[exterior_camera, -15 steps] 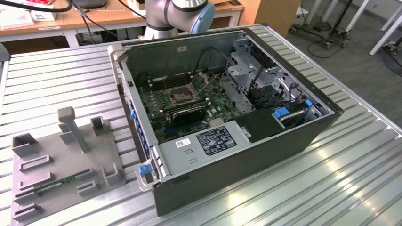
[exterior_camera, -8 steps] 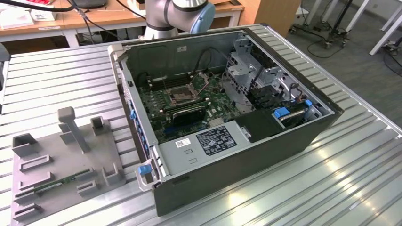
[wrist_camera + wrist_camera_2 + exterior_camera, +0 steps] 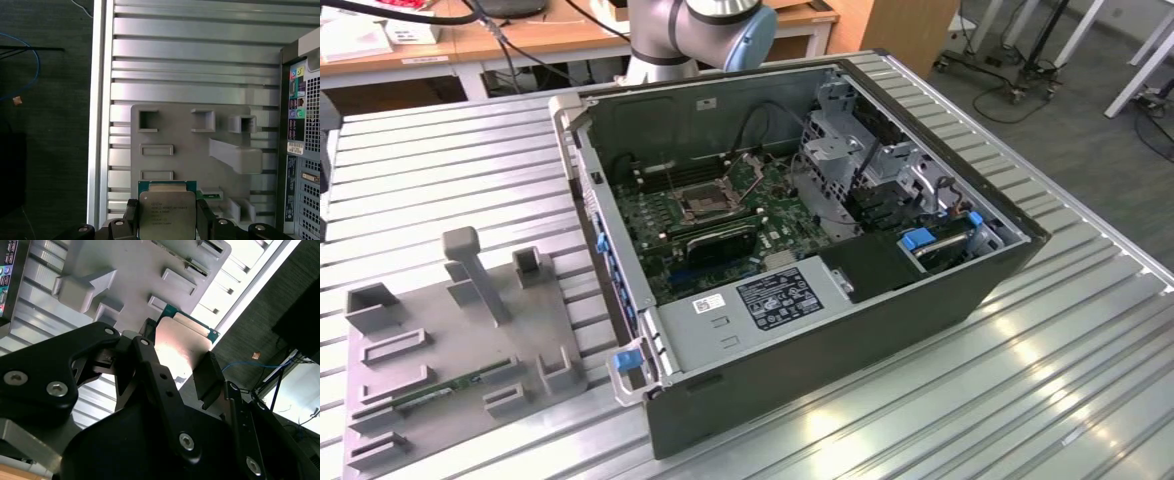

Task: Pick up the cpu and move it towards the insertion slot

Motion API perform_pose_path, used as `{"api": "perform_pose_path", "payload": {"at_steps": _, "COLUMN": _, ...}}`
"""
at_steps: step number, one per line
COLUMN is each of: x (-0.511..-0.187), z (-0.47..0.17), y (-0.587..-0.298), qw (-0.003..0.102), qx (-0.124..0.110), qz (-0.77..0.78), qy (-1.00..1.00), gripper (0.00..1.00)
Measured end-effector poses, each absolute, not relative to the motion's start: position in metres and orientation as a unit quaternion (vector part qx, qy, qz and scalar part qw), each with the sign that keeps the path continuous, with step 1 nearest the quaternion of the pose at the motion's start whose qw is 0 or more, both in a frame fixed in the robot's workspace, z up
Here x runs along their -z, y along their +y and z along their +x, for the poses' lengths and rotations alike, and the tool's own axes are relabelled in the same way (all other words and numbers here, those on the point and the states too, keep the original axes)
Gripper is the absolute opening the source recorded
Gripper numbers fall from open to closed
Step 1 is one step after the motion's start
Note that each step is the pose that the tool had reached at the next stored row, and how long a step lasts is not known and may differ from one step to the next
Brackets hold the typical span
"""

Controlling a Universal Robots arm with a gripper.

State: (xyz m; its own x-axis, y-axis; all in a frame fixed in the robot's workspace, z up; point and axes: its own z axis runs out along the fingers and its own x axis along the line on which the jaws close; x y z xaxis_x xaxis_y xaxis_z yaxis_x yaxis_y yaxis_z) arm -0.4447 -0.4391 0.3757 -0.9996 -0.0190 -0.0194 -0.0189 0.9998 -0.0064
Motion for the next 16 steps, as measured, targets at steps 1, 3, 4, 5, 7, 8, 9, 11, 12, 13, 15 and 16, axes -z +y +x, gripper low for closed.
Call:
{"api": "perform_pose_path", "payload": {"at_steps": 1, "x": -0.3756, "z": -0.4443, "y": -0.4391, "qw": 0.01, "qx": 0.003, "qz": -0.009, "qy": 1.0, "gripper": 0.54}}
{"api": "perform_pose_path", "payload": {"at_steps": 3, "x": -0.3757, "z": -0.4435, "y": -0.4391, "qw": 0.01, "qx": 0.003, "qz": -0.009, "qy": 1.0, "gripper": 0.54}}
{"api": "perform_pose_path", "payload": {"at_steps": 4, "x": -0.3757, "z": -0.4429, "y": -0.4391, "qw": 0.01, "qx": 0.003, "qz": -0.009, "qy": 1.0, "gripper": 0.54}}
{"api": "perform_pose_path", "payload": {"at_steps": 5, "x": -0.3757, "z": -0.4424, "y": -0.4391, "qw": 0.01, "qx": 0.003, "qz": -0.009, "qy": 1.0, "gripper": 0.54}}
{"api": "perform_pose_path", "payload": {"at_steps": 7, "x": -0.3756, "z": -0.4414, "y": -0.4391, "qw": 0.01, "qx": 0.003, "qz": -0.009, "qy": 1.0, "gripper": 0.54}}
{"api": "perform_pose_path", "payload": {"at_steps": 8, "x": -0.3757, "z": -0.4409, "y": -0.4391, "qw": 0.01, "qx": 0.003, "qz": -0.009, "qy": 1.0, "gripper": 0.54}}
{"api": "perform_pose_path", "payload": {"at_steps": 9, "x": -0.3757, "z": -0.4405, "y": -0.439, "qw": 0.01, "qx": 0.003, "qz": -0.009, "qy": 1.0, "gripper": 0.54}}
{"api": "perform_pose_path", "payload": {"at_steps": 11, "x": -0.3757, "z": -0.4395, "y": -0.439, "qw": 0.01, "qx": 0.003, "qz": -0.009, "qy": 1.0, "gripper": 0.54}}
{"api": "perform_pose_path", "payload": {"at_steps": 12, "x": -0.3756, "z": -0.4389, "y": -0.4391, "qw": 0.01, "qx": 0.003, "qz": -0.009, "qy": 1.0, "gripper": 0.54}}
{"api": "perform_pose_path", "payload": {"at_steps": 13, "x": -0.3756, "z": -0.4384, "y": -0.4391, "qw": 0.01, "qx": 0.003, "qz": -0.009, "qy": 1.0, "gripper": 0.54}}
{"api": "perform_pose_path", "payload": {"at_steps": 15, "x": -0.3756, "z": -0.4376, "y": -0.4391, "qw": 0.01, "qx": 0.003, "qz": -0.009, "qy": 1.0, "gripper": 0.54}}
{"api": "perform_pose_path", "payload": {"at_steps": 16, "x": -0.3756, "z": -0.4371, "y": -0.4391, "qw": 0.01, "qx": 0.003, "qz": -0.009, "qy": 1.0, "gripper": 0.54}}
